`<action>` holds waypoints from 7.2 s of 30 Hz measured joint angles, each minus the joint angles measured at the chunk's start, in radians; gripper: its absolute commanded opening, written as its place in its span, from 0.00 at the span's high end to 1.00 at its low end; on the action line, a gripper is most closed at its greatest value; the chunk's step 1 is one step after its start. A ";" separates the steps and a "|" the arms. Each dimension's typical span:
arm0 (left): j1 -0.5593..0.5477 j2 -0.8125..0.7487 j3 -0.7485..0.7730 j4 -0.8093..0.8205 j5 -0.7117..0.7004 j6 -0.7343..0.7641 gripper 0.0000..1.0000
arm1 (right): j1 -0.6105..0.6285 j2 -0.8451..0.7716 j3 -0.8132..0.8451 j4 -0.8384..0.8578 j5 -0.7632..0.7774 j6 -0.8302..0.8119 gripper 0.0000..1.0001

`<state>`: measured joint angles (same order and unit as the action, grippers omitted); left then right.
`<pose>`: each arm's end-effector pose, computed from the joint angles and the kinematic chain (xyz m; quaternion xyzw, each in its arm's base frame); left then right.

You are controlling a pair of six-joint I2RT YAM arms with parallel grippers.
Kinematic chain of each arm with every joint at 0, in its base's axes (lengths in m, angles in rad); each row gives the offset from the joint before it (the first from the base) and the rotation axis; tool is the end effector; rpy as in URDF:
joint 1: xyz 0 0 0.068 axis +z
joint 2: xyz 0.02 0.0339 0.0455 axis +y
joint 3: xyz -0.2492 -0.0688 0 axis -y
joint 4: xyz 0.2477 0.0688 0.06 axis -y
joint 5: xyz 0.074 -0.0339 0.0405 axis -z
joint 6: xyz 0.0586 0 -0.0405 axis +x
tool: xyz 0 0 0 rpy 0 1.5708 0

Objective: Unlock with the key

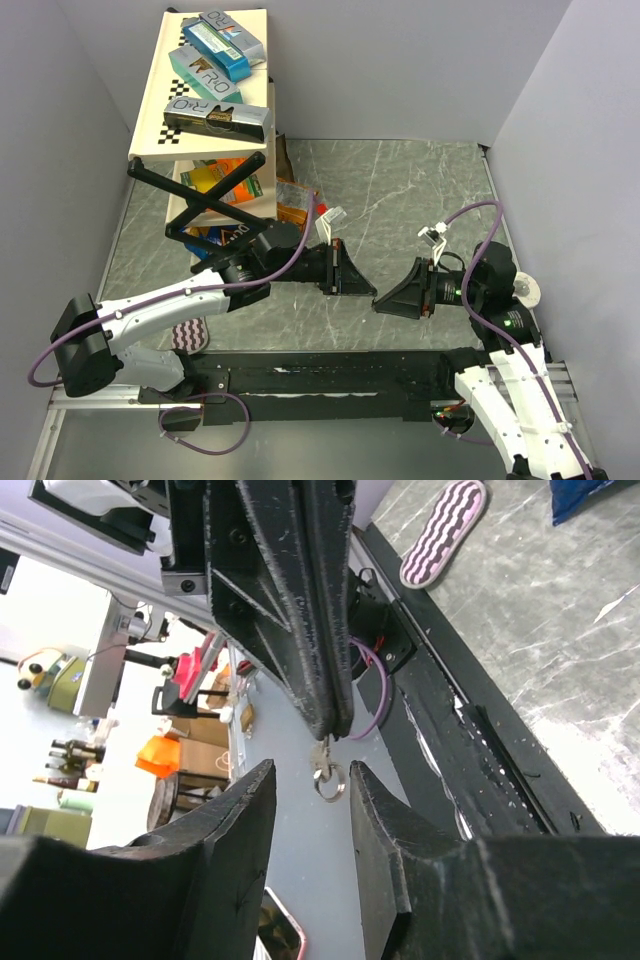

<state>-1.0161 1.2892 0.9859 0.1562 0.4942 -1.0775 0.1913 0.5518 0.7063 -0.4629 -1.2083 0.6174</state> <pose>0.1498 -0.2946 0.3178 0.1372 0.7387 -0.6411 0.1566 0.1208 0.0792 0.3128 -0.1872 0.7203 0.6127 0.2661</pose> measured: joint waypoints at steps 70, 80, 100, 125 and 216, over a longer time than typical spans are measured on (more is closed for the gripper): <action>-0.042 0.596 0.483 -0.795 -0.594 0.148 0.13 | -0.006 0.037 -0.004 -0.401 0.401 -0.146 1.00; -0.042 0.804 0.640 -0.884 -0.676 0.330 0.17 | -0.011 -0.005 -0.004 -0.415 0.415 -0.134 1.00; -0.042 0.906 0.732 -0.899 -0.705 0.491 0.34 | -0.011 -0.015 -0.004 -0.421 0.414 -0.124 1.00; 0.053 0.762 0.577 -0.828 -0.463 0.188 0.99 | -0.013 0.102 -0.076 -0.328 0.380 -0.179 1.00; 0.026 0.383 0.308 -0.563 -0.270 -0.143 0.99 | 0.035 0.348 -0.140 -0.105 0.272 -0.113 1.00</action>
<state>-0.9901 1.6726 1.2938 -0.4072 0.2245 -1.2201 0.2264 0.8997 0.5663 -0.5678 -0.9367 0.5041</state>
